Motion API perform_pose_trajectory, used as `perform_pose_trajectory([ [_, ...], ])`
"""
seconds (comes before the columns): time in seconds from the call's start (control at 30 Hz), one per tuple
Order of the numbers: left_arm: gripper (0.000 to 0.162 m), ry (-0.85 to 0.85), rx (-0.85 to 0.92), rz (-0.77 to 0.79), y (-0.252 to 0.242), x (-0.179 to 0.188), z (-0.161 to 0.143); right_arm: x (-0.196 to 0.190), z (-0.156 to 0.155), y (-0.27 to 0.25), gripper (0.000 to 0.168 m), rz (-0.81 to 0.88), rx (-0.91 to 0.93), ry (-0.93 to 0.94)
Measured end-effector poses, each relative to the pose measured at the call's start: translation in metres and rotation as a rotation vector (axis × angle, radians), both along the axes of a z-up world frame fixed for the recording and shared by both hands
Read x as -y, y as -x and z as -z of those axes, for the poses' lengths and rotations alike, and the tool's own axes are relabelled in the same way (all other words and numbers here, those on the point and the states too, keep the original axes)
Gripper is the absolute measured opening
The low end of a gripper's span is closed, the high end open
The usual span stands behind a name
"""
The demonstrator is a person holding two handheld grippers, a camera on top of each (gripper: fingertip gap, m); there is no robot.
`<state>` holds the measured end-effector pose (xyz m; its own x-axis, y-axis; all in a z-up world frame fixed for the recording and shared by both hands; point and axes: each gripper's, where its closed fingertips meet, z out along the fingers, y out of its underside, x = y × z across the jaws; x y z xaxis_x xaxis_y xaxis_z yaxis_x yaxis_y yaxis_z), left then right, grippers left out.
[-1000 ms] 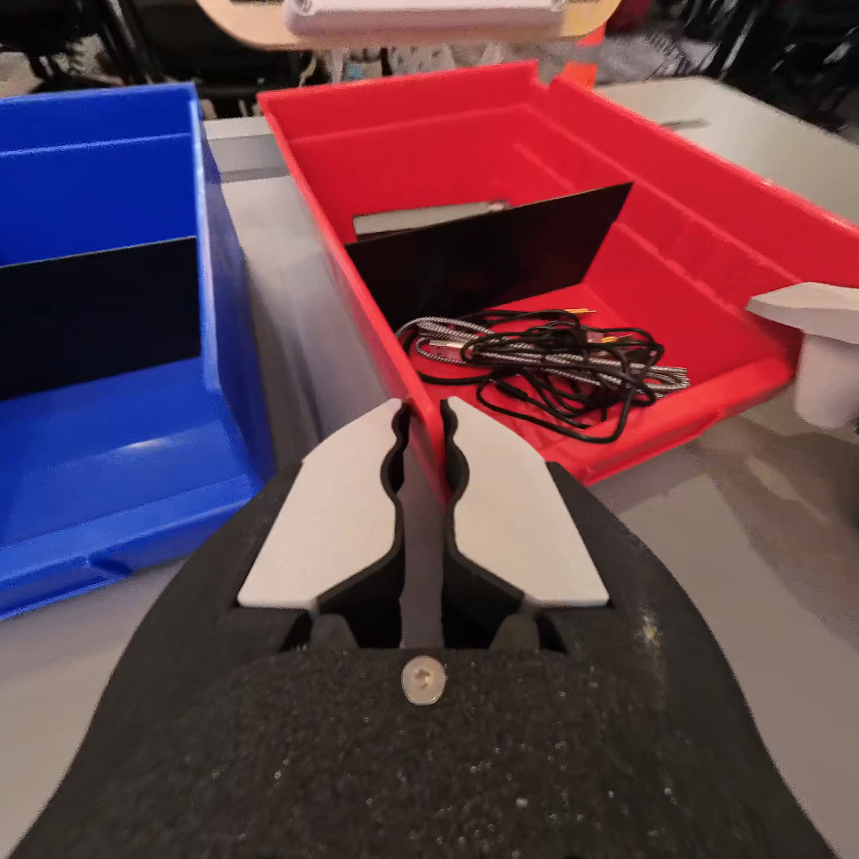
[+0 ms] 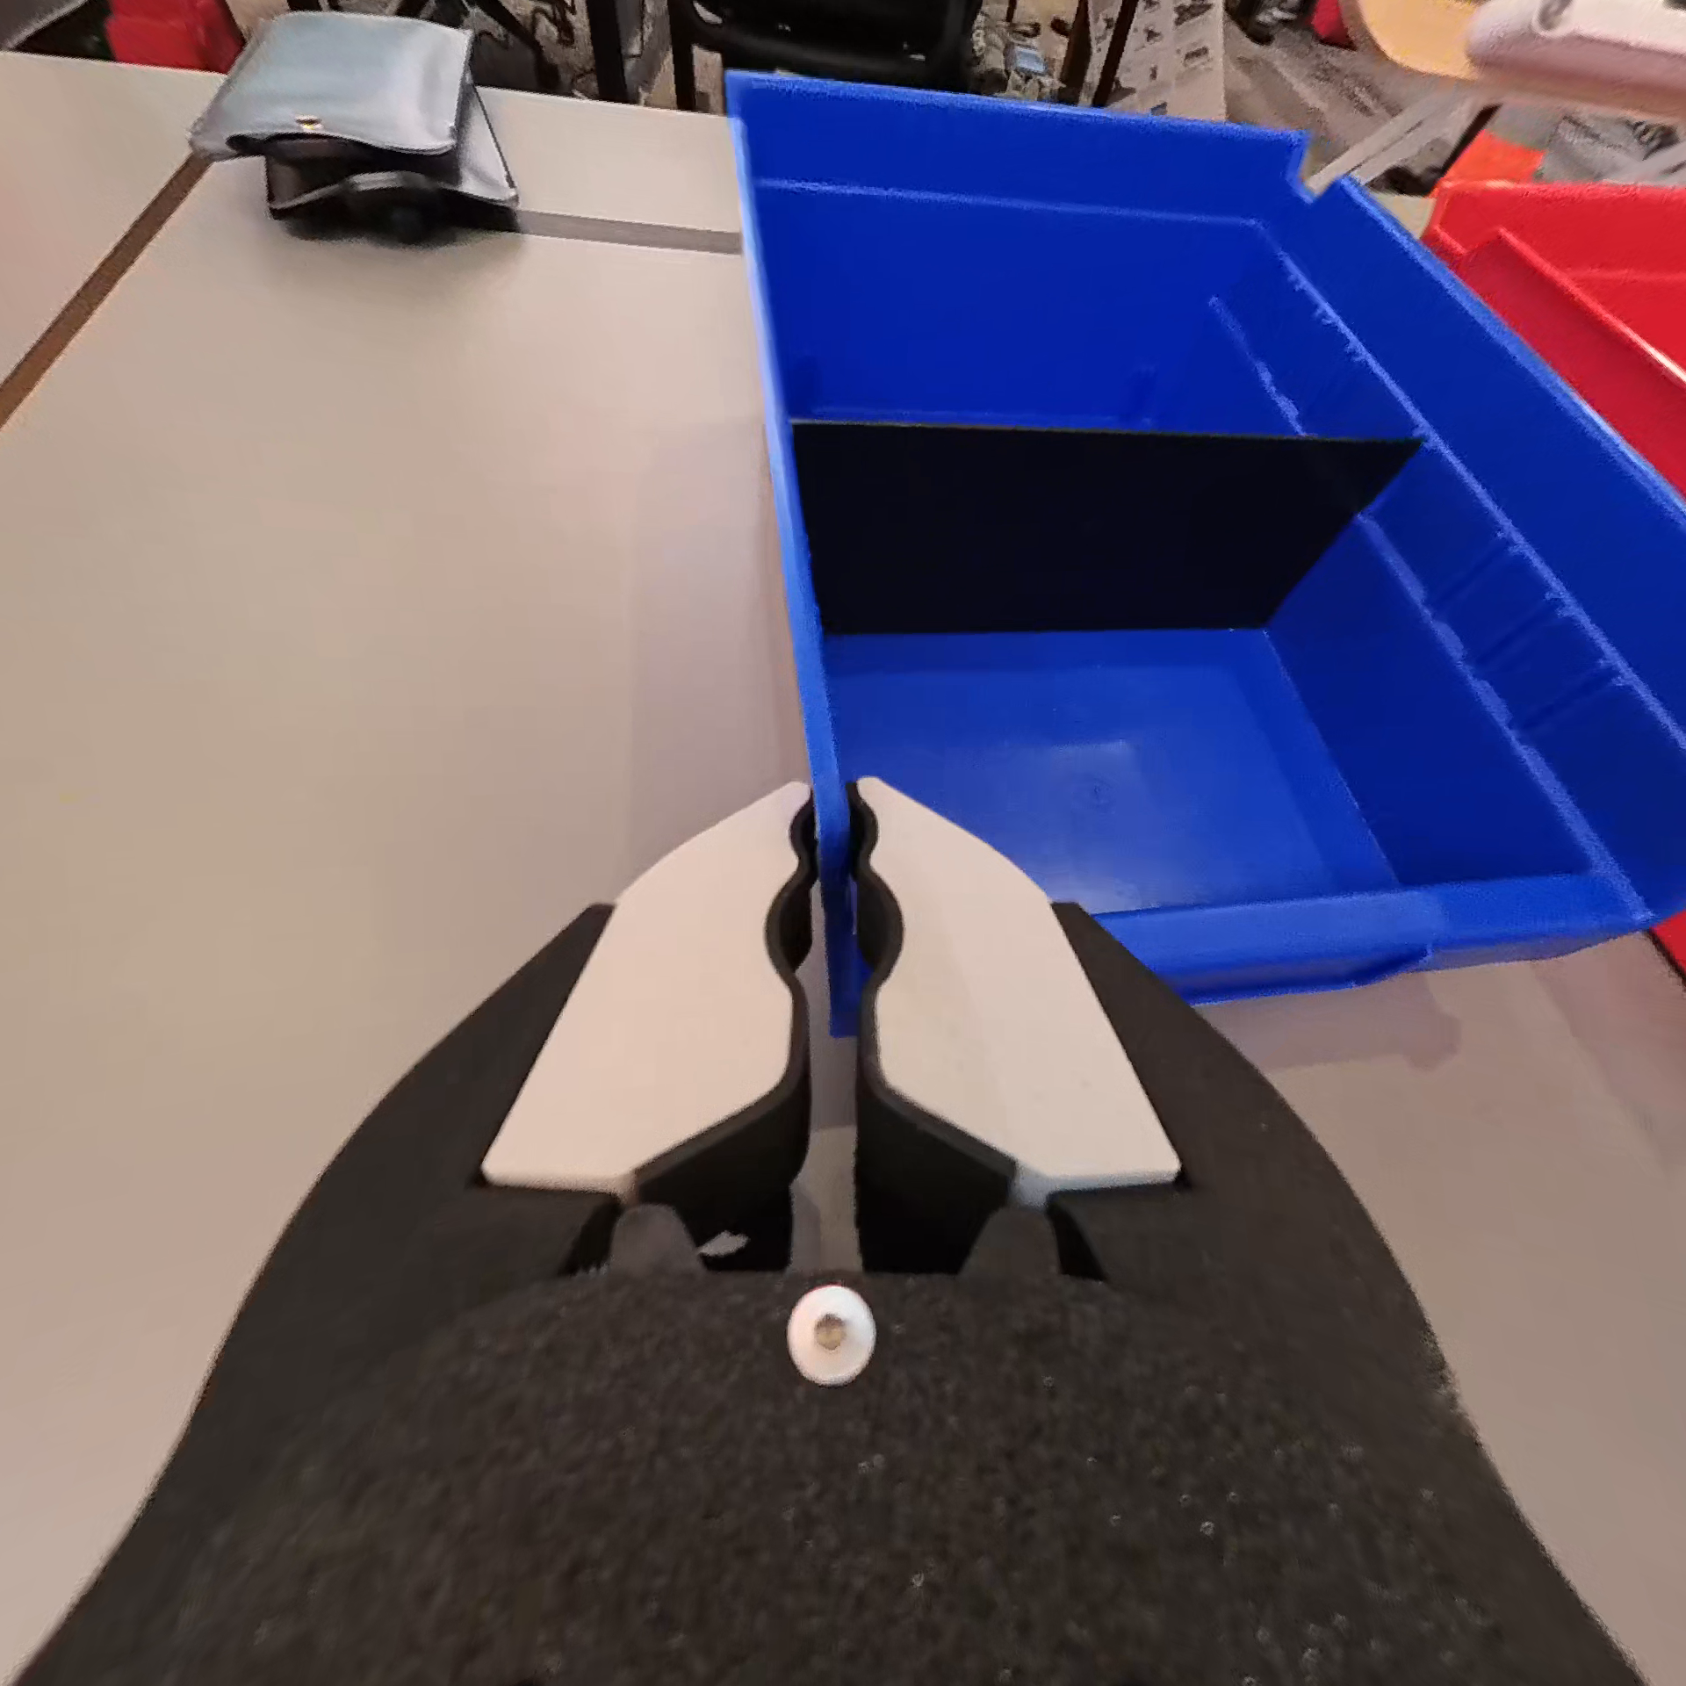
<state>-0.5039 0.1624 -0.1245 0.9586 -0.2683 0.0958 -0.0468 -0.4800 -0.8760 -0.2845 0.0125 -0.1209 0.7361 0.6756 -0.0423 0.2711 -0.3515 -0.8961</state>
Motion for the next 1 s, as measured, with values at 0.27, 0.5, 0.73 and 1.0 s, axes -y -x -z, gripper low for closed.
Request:
perform_pose_trajectory([
  [0.27, 0.005, 0.036, 0.065, -0.098, -0.002, 0.093, 0.0, -0.031, -0.008, 0.018, 0.055, 0.116, -0.078, -0.024],
  [0.5, 0.005, 0.014, 0.033, -0.154, -0.01, 0.144, -0.001, -0.047, 0.005, 0.031, 0.023, 0.174, 0.065, -0.035],
  [0.73, 0.005, -0.162, -0.109, -0.201, -0.009, 0.165, -0.036, -0.036, -0.015, 0.034, 0.013, 0.167, -0.012, 0.008],
  [1.0, 0.006, -0.353, -0.103, -0.082, -0.08, 0.162, -0.116, -0.028, -0.101, -0.038, 0.011, 0.285, -0.093, -0.203],
])
